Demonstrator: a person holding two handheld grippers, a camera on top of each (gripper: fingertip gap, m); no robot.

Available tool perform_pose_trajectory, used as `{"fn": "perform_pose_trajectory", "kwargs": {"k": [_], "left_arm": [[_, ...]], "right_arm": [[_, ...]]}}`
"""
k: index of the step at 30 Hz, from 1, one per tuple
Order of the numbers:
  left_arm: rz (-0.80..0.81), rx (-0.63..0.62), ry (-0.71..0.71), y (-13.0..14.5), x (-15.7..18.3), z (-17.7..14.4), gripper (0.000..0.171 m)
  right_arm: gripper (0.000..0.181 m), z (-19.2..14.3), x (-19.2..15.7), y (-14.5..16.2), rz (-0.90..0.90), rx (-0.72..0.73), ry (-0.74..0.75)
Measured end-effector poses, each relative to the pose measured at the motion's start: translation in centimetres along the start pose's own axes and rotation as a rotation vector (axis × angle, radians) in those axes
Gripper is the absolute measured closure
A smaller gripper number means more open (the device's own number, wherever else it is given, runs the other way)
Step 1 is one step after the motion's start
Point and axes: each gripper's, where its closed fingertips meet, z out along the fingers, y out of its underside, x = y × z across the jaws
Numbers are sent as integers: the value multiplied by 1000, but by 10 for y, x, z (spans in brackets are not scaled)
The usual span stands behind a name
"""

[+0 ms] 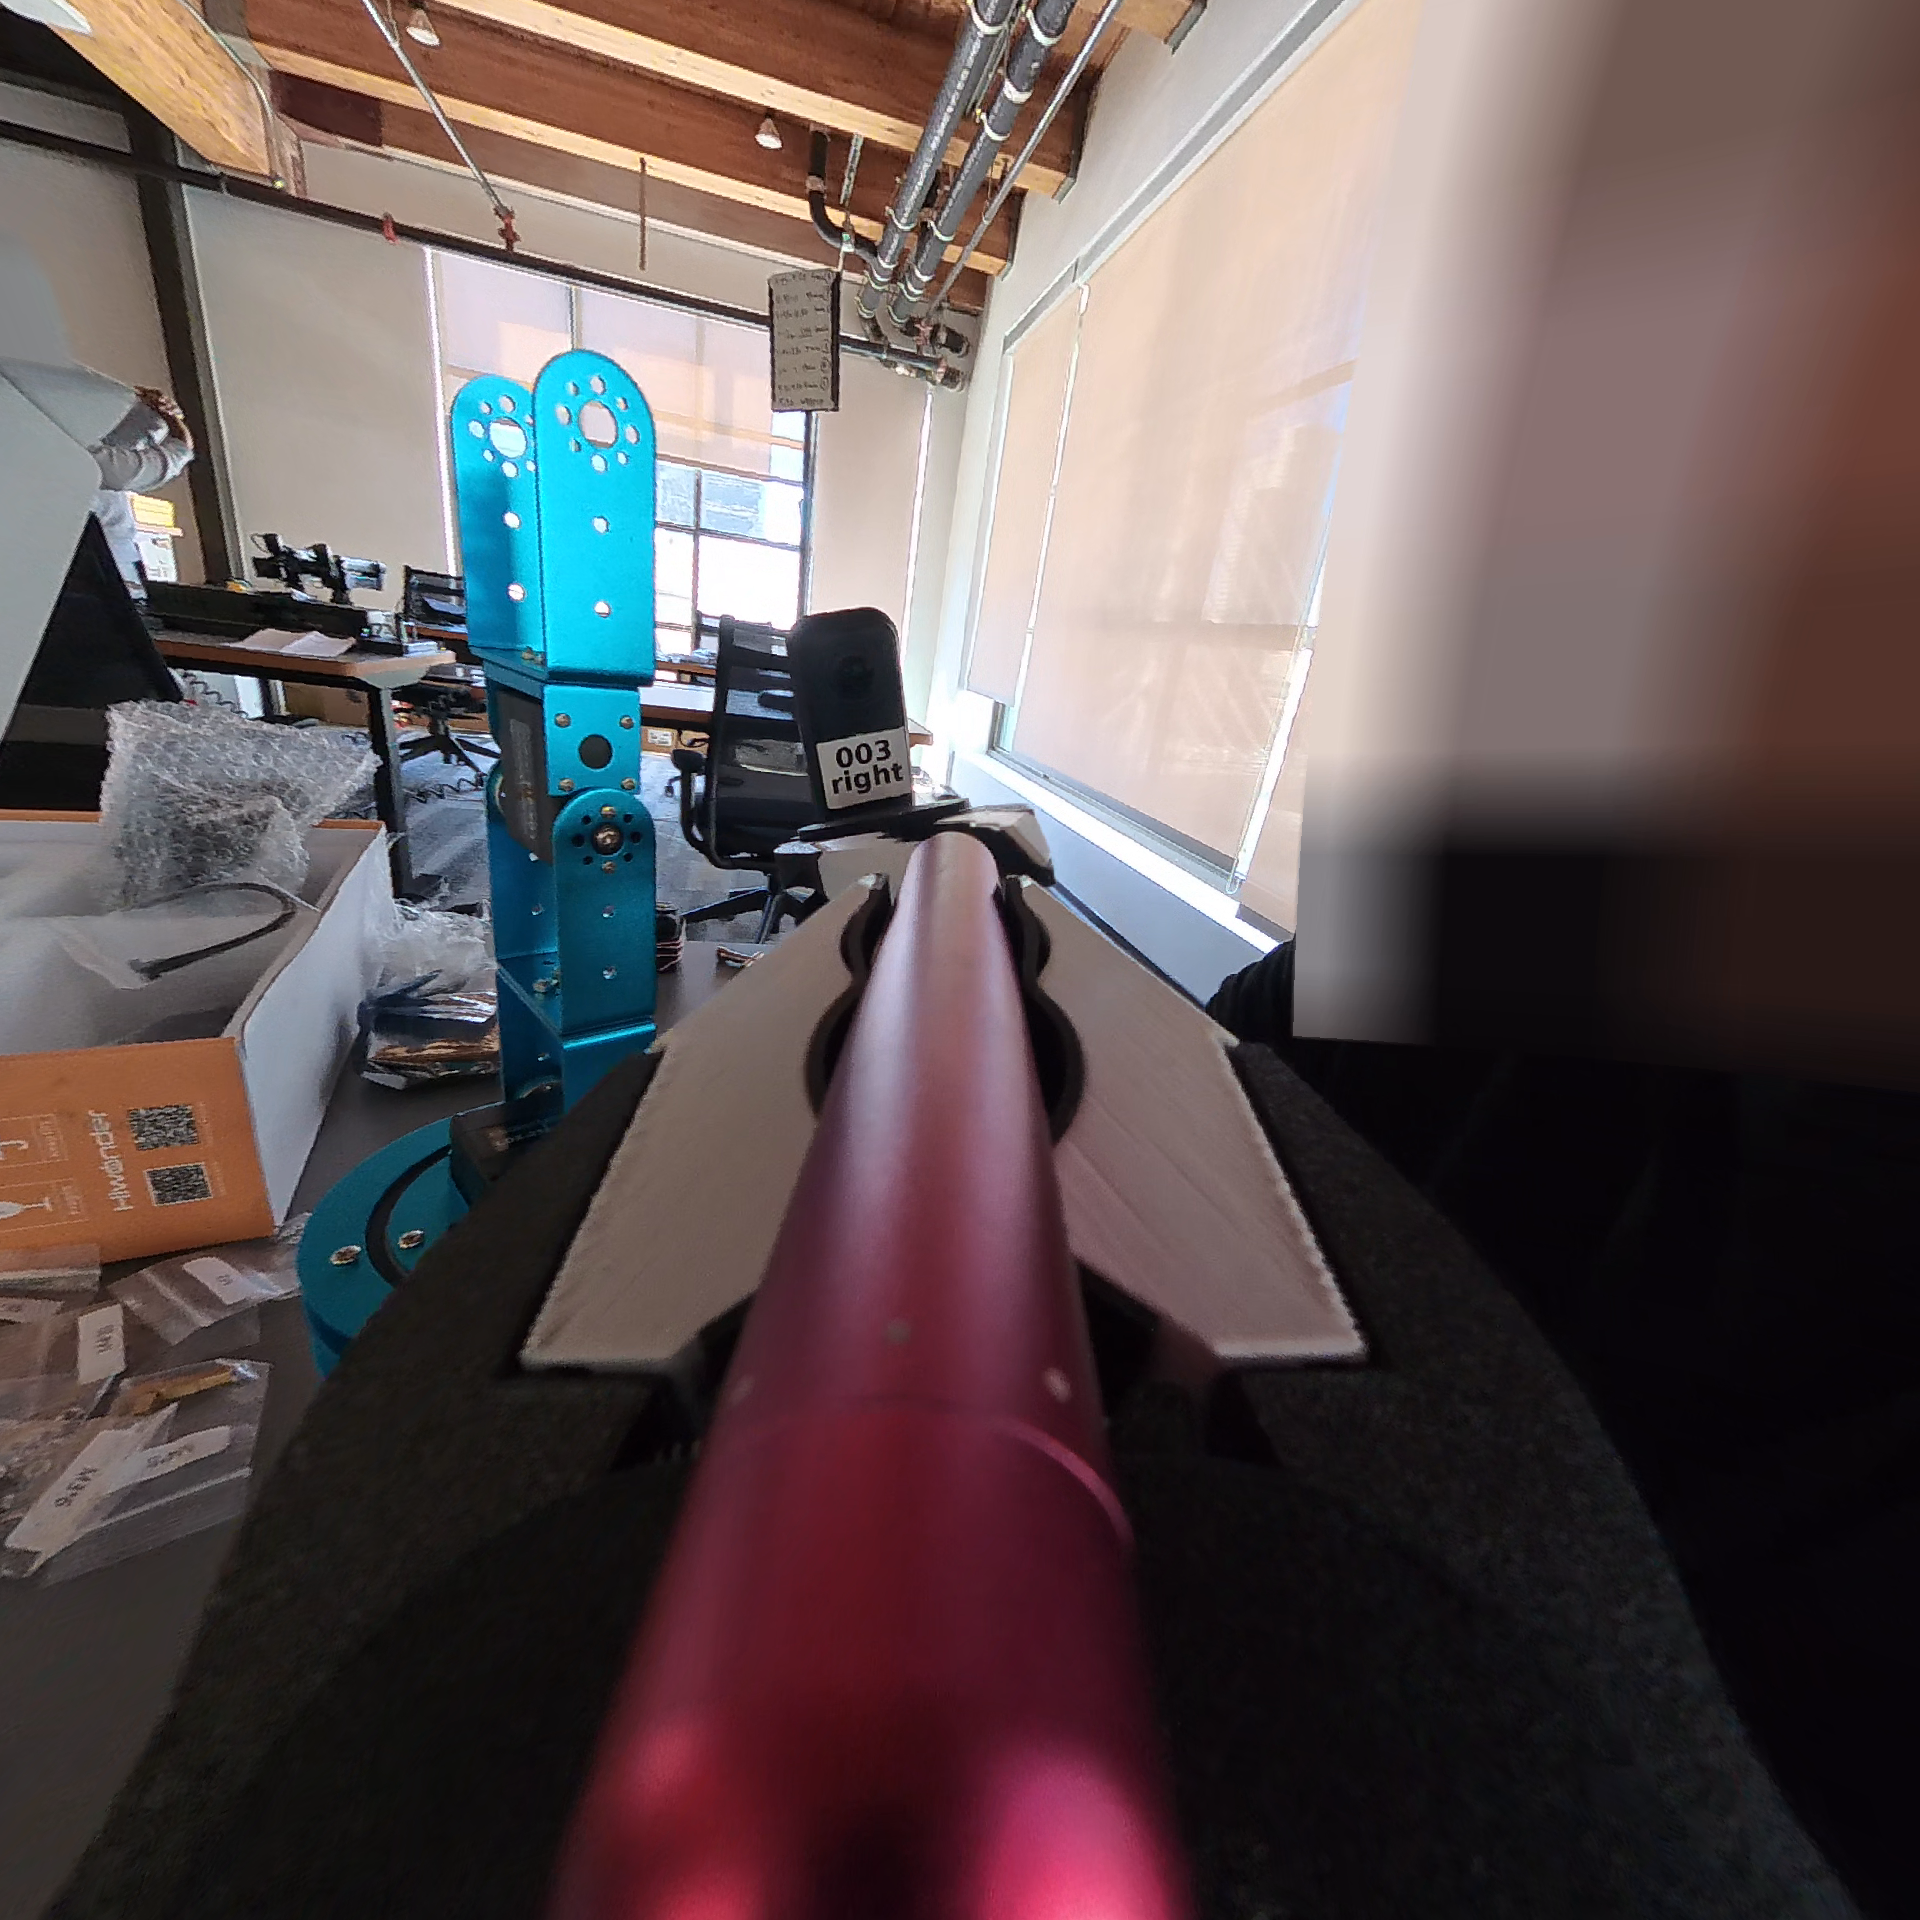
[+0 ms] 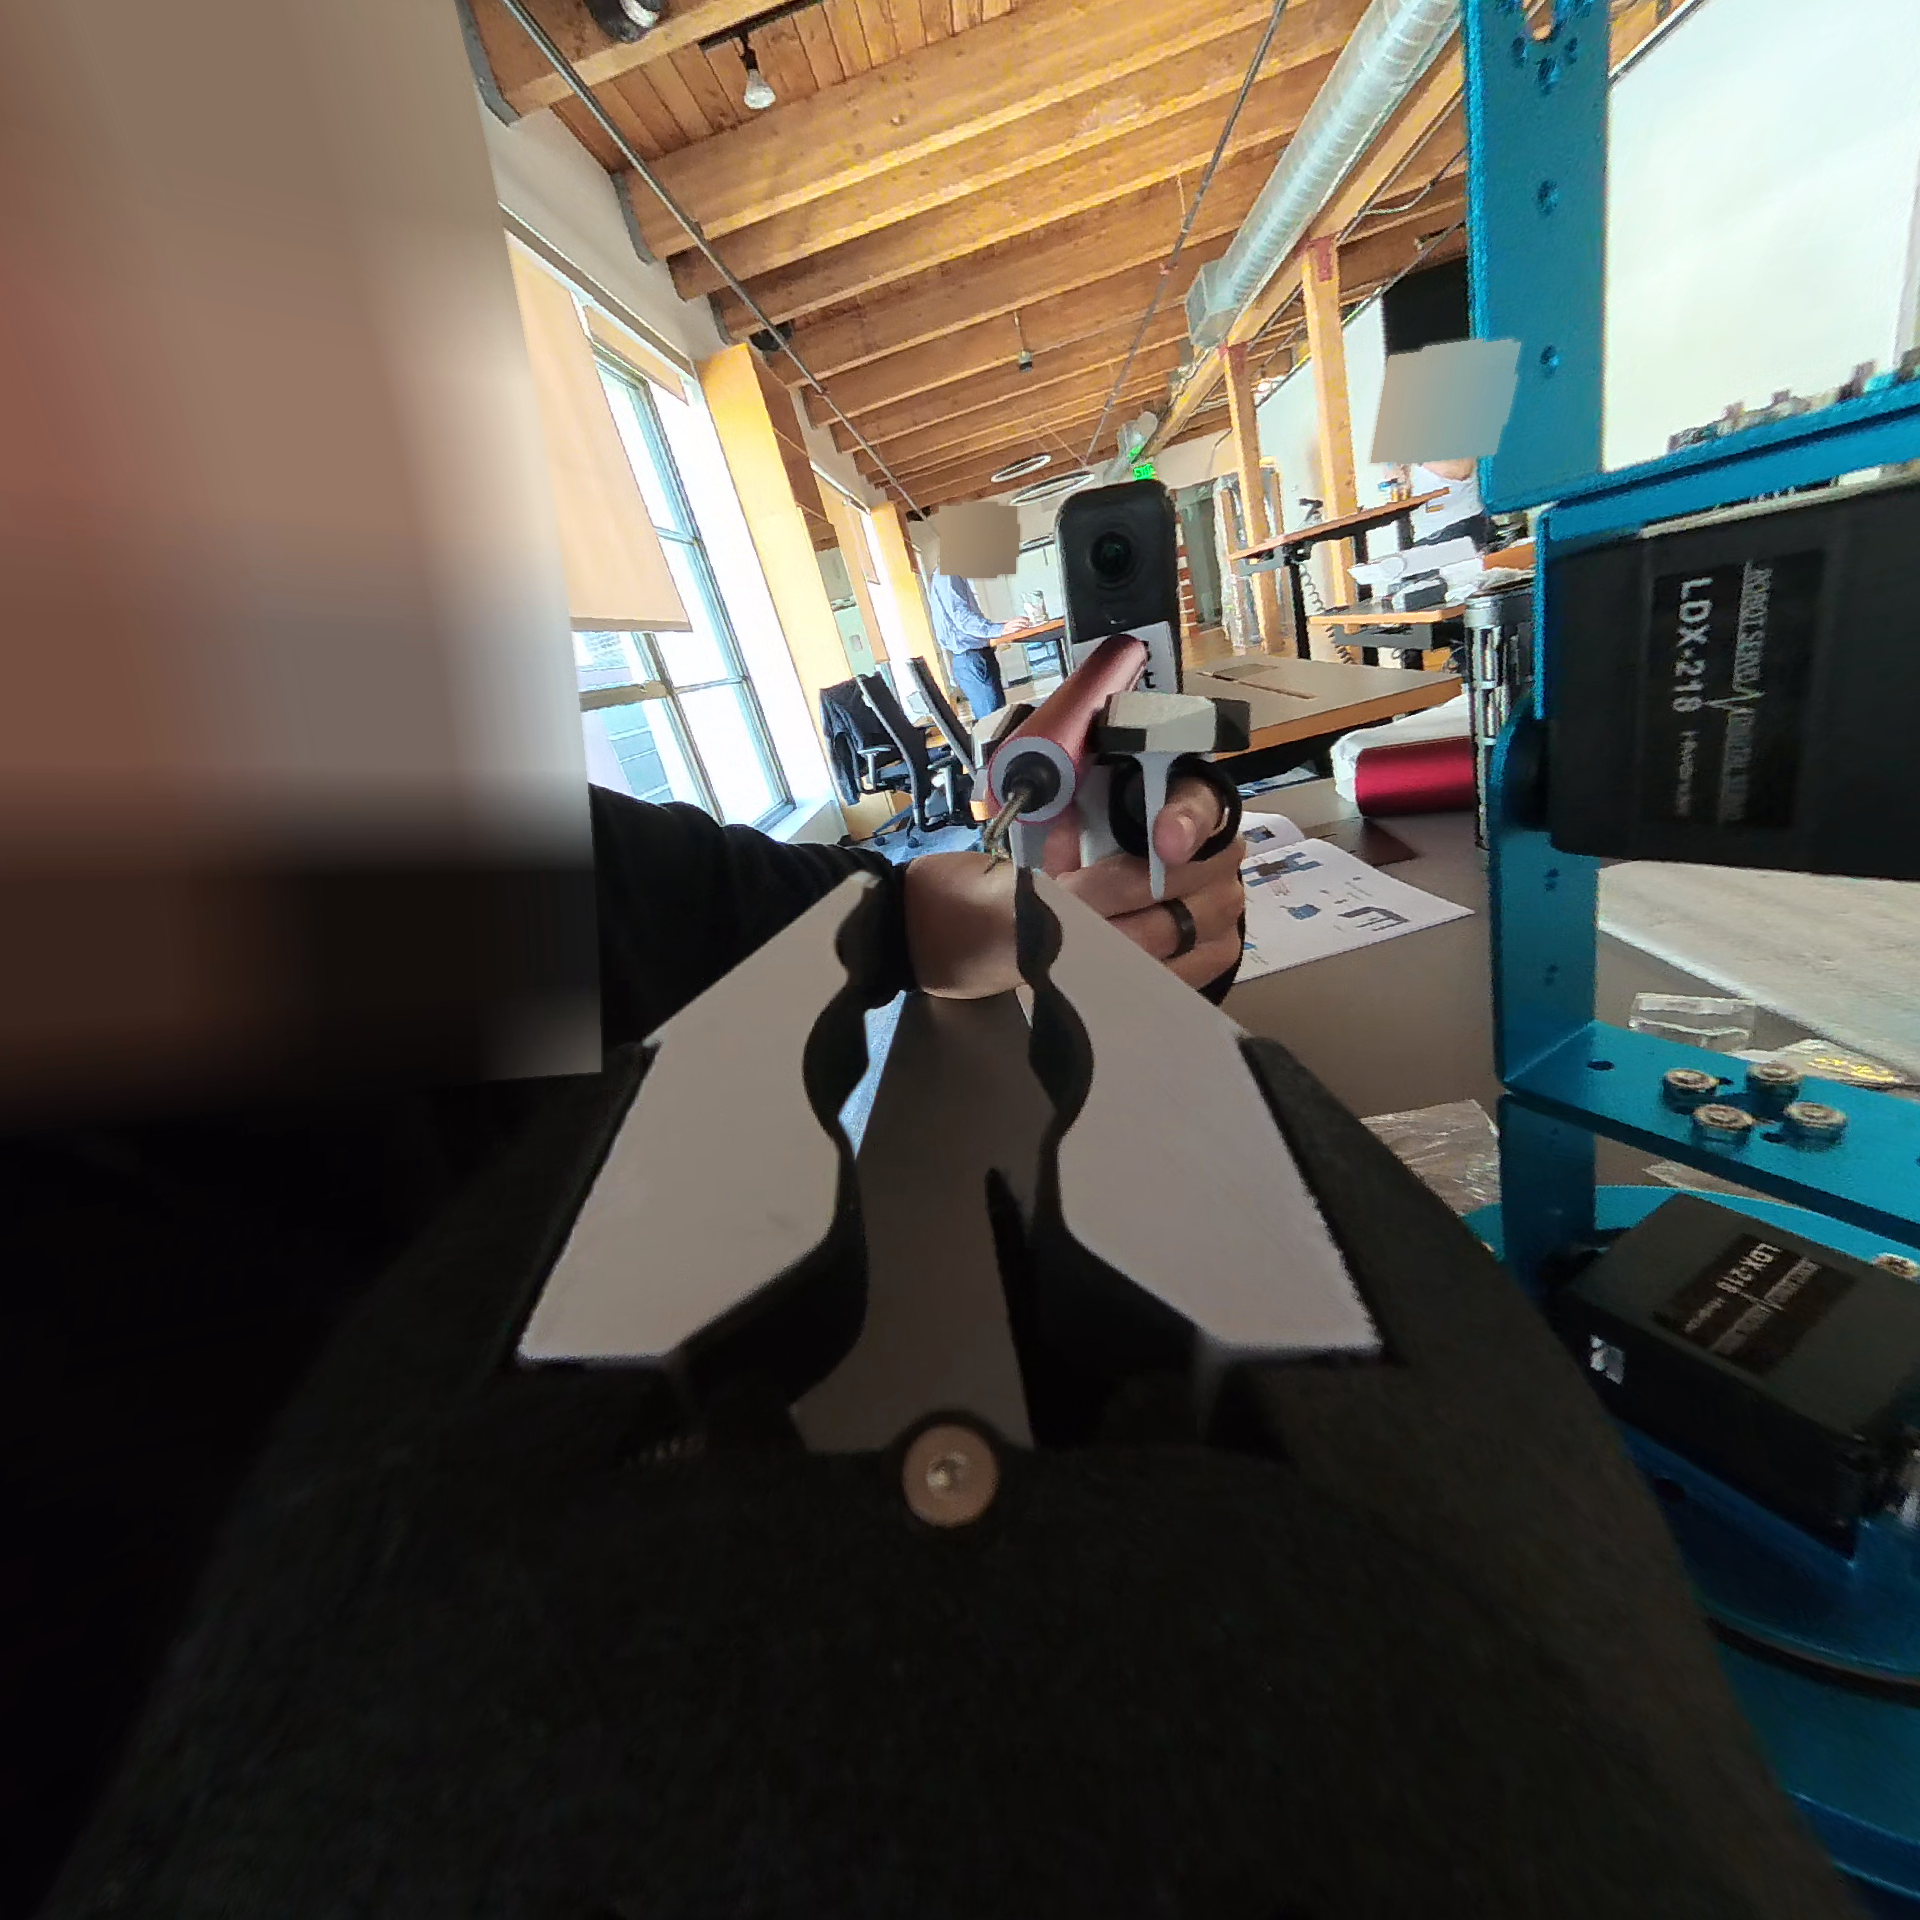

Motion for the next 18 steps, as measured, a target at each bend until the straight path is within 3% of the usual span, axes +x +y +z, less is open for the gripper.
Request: {"fn": "perform_pose_trajectory", "kwargs": {"k": [1,11,18], "left_arm": [[4,-2,-2,0,0,0,148],[24,-23,3,5,3,3,148],[12,-6,-4,0,1,1,148]], "right_arm": [[159,0,0,-1,-1,3,-3],[175,-6,6,-6,-14,29,31],[170,-8,11,-3,-51,2,74]]}}
